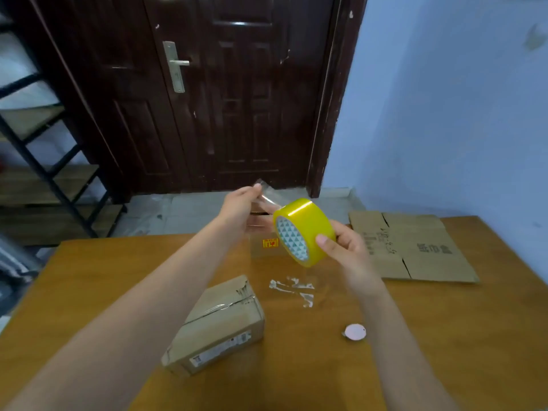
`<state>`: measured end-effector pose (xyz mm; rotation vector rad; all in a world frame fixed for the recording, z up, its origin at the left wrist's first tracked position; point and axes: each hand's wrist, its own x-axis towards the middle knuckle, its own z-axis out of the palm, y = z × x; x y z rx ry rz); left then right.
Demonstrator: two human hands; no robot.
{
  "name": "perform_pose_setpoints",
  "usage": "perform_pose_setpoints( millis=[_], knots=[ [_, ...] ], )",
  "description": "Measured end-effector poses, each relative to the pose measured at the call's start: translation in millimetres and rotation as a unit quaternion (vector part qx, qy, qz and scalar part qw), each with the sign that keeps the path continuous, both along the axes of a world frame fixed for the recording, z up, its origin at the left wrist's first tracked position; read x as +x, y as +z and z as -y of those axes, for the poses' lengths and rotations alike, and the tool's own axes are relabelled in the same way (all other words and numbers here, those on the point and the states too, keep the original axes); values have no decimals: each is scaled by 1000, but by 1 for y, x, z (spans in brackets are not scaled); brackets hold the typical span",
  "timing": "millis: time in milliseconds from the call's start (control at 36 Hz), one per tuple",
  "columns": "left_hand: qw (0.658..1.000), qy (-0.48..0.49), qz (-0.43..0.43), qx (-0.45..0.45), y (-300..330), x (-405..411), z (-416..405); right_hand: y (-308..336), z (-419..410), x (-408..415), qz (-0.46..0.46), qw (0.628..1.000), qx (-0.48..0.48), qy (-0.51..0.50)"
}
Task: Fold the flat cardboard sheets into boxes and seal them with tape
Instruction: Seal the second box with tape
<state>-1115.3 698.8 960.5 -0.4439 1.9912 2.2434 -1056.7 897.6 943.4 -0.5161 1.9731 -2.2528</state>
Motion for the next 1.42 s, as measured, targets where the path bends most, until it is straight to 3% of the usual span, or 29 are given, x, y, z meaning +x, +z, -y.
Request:
perform_pose_setpoints(
  millis=[139,333,500,611,750,806,1028,1417],
  knots=[
    [972,-32,-76,-220,-38,-1,14,5,21,11,17,999,44,-23],
    [932,-68,-78,-348,-71,3,35,-12,38,28,155,979,127,-29],
    [943,-62,-50,-323,-94,5,56,-48,40,49,271,918,288,-27],
    [961,-69,-20,-266,-114,19,51,-48,45,57,306,890,338,-4],
    [994,-8,52,-91,-127,32,57,-48,44,65,310,884,351,-2],
    [996,-13,54,-73,-128,31,63,-54,45,69,302,887,350,-10],
    [990,-56,17,-130,-133,19,73,-71,43,79,296,897,327,3],
    [967,14,36,-252,-171,25,61,-101,55,81,285,916,276,-59]
  ],
)
